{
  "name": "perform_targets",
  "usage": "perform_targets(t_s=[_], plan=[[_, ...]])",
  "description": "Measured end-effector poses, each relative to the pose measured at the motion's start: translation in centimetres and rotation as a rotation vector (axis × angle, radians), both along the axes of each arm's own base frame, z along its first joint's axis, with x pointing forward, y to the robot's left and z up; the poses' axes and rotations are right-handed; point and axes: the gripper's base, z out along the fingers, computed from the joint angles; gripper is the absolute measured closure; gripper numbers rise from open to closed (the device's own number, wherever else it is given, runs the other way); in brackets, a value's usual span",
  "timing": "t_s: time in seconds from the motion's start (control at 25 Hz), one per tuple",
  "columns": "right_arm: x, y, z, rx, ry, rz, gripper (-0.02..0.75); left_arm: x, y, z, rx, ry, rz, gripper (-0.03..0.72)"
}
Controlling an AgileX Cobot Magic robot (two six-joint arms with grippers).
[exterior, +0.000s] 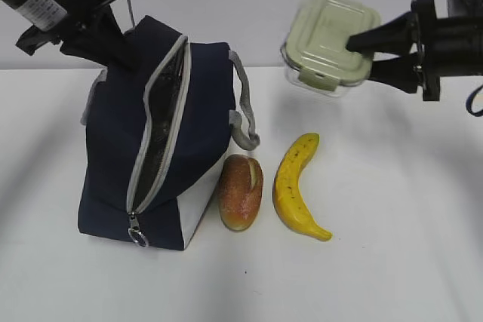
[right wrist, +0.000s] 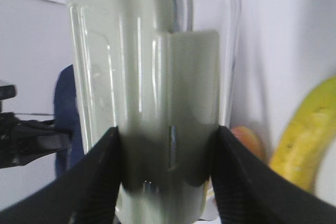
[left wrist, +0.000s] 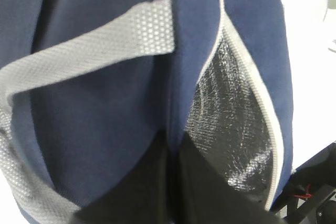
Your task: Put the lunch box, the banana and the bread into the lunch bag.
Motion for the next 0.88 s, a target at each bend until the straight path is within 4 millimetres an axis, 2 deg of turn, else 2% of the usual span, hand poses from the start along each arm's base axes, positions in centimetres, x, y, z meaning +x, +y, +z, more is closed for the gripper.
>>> perform_targets(t_s=[0.16, 0.28, 0.4, 0.68, 0.88], plan=[[-0.4, 4.7, 2.9, 0.048, -0.032, 0.115, 0.377, 0.0, 0.0, 0.0, -0.005, -0.007, -0.002, 0.691], [-0.7, 7.8, 4.0, 0.072, -0.029, 0.195, 0.377, 0.1, 0.0, 0.1, -0.006, -0.012, 0.0, 0.691], [-1.1, 10.0, 4.5, 0.086, -0.014, 0.248, 0.377, 0.1, 0.0, 0.1, -0.006, -0.015, 0.001, 0.691], [-1.9, 13.2, 4.3, 0.059, 0.012, 0.3, 0.377, 0.2, 0.0, 0.1, -0.006, -0.023, 0.001, 0.691], [-1.3, 13.8, 2.4, 0.041, 0.083, 0.296, 0.377, 0.2, 0.0, 0.1, -0.006, -0.026, 0.002, 0.691]])
